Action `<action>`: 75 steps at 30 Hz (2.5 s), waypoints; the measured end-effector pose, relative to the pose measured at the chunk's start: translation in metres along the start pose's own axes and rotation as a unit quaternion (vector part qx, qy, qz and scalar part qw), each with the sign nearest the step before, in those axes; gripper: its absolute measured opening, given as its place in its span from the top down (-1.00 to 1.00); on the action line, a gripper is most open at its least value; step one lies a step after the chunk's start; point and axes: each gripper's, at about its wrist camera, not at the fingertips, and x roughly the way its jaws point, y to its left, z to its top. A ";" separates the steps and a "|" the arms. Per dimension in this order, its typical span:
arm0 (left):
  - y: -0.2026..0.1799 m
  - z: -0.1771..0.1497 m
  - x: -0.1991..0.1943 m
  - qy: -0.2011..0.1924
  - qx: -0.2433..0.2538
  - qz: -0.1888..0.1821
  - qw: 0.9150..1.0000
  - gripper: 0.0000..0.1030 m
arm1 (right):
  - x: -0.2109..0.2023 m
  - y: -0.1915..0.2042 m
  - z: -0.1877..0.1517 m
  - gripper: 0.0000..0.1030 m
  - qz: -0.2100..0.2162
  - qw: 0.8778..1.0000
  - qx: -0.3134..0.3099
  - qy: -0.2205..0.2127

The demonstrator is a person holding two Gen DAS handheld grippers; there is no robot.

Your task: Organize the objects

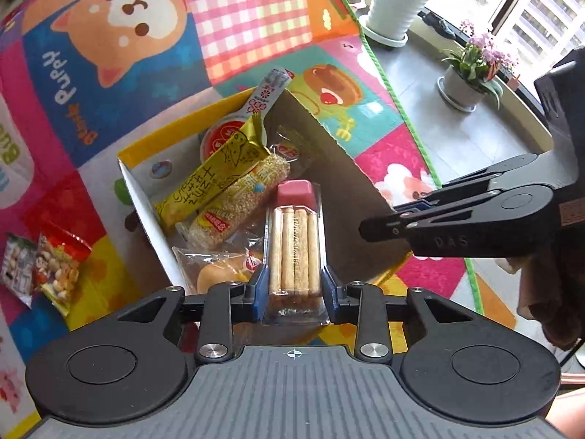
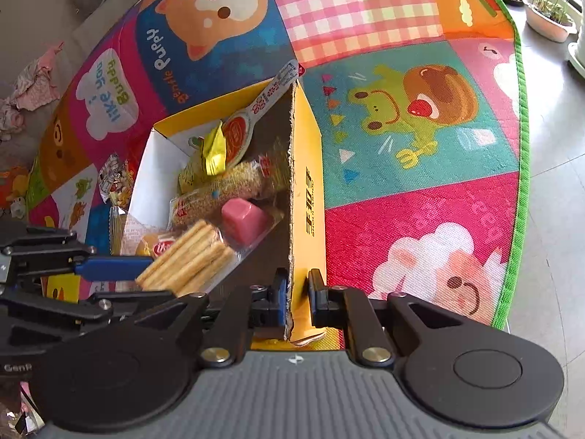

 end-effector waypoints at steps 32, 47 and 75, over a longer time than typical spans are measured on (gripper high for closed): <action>0.006 0.145 0.059 -0.019 0.063 0.021 0.998 0.14 | 0.002 -0.007 -0.001 0.68 0.032 0.999 0.006 -0.011; 0.014 0.116 0.037 0.000 0.052 0.022 0.998 0.41 | 0.006 -0.006 -0.001 0.67 0.027 1.000 0.000 -0.007; 0.098 0.042 -0.037 -0.075 -0.222 -0.040 0.971 0.41 | 0.017 0.009 -0.001 0.65 0.001 1.000 -0.023 0.006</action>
